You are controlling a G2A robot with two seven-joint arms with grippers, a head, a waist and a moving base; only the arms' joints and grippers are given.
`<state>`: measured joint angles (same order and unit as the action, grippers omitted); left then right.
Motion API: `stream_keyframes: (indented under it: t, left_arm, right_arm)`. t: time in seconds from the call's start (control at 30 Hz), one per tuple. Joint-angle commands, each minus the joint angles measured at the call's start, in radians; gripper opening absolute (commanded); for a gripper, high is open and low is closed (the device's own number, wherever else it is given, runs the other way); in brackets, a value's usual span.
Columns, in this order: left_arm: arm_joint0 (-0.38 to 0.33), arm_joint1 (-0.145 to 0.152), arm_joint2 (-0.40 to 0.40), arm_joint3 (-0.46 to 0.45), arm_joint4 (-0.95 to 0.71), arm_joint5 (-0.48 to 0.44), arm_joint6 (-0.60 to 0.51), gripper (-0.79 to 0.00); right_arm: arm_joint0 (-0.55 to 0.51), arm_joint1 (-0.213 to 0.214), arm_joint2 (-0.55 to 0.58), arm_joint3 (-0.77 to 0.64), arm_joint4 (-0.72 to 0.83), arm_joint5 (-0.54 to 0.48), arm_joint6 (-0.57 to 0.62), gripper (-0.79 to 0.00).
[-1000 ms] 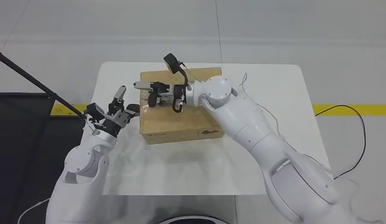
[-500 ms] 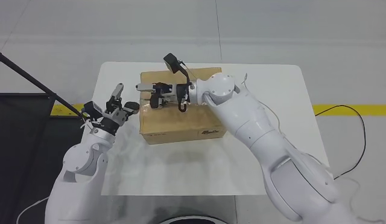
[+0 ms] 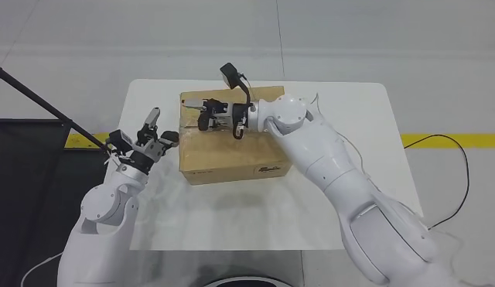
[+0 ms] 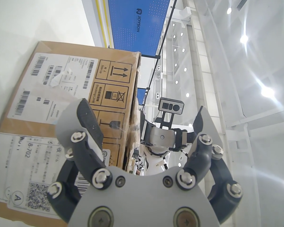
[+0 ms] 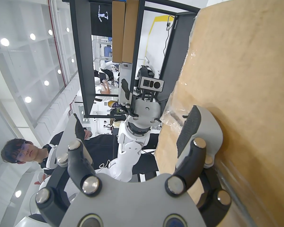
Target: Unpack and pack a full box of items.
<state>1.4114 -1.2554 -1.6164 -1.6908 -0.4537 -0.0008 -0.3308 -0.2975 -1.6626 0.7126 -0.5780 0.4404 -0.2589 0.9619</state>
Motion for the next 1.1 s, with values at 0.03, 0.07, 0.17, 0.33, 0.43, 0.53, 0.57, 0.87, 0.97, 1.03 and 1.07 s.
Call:
stream_keyframes:
  t: [0.03, 0.07, 0.17, 0.33, 0.43, 0.53, 0.57, 0.87, 0.97, 1.03, 1.07]
  left_arm:
    - [-0.001, -0.001, -0.010, 0.000, -0.017, -0.012, 0.016, 0.000]
    - [0.000, -0.001, -0.014, -0.001, -0.024, -0.015, 0.020, 0.000]
    - [0.003, 0.000, -0.025, -0.004, -0.035, -0.017, 0.027, 0.000]
    - [0.006, 0.000, -0.038, -0.005, -0.052, -0.028, 0.041, 0.000]
    - [0.005, 0.000, -0.044, -0.004, -0.061, -0.029, 0.046, 0.000]
    - [0.002, 0.000, -0.048, -0.003, -0.065, -0.024, 0.049, 0.000]
    - [0.001, 0.000, -0.049, -0.004, -0.066, -0.024, 0.050, 0.000]
    - [-0.001, 0.001, -0.049, -0.013, -0.064, -0.018, 0.053, 0.000]
    - [-0.001, 0.001, -0.049, -0.013, -0.062, -0.018, 0.054, 0.000]
    - [-0.002, 0.001, -0.049, -0.013, -0.062, -0.017, 0.054, 0.000]
    - [-0.003, 0.001, -0.048, -0.012, -0.061, -0.015, 0.053, 0.000]
  right_arm:
    - [-0.006, 0.006, 0.009, -0.016, -0.019, 0.009, 0.002, 0.000]
    - [-0.007, 0.007, 0.011, -0.023, -0.026, 0.013, 0.004, 0.000]
    - [-0.027, 0.054, 0.073, 0.015, -0.040, -0.044, 0.090, 0.000]
    - [-0.080, 0.102, 0.129, -0.081, -0.084, -0.008, 0.123, 0.000]
    - [-0.119, 0.126, 0.161, -0.157, -0.112, 0.024, 0.115, 0.000]
    - [-0.163, 0.154, 0.202, -0.228, -0.140, 0.033, 0.127, 0.000]
    - [-0.178, 0.162, 0.217, -0.253, -0.147, 0.037, 0.127, 0.000]
    - [-0.300, 0.217, 0.323, -0.454, -0.220, 0.110, 0.057, 0.000]
    - [-0.338, 0.247, 0.404, -0.498, -0.247, 0.128, 0.064, 0.000]
    - [-0.375, 0.263, 0.447, -0.545, -0.253, 0.138, 0.071, 0.000]
    - [-0.392, 0.270, 0.466, -0.569, -0.255, 0.145, 0.074, 0.000]
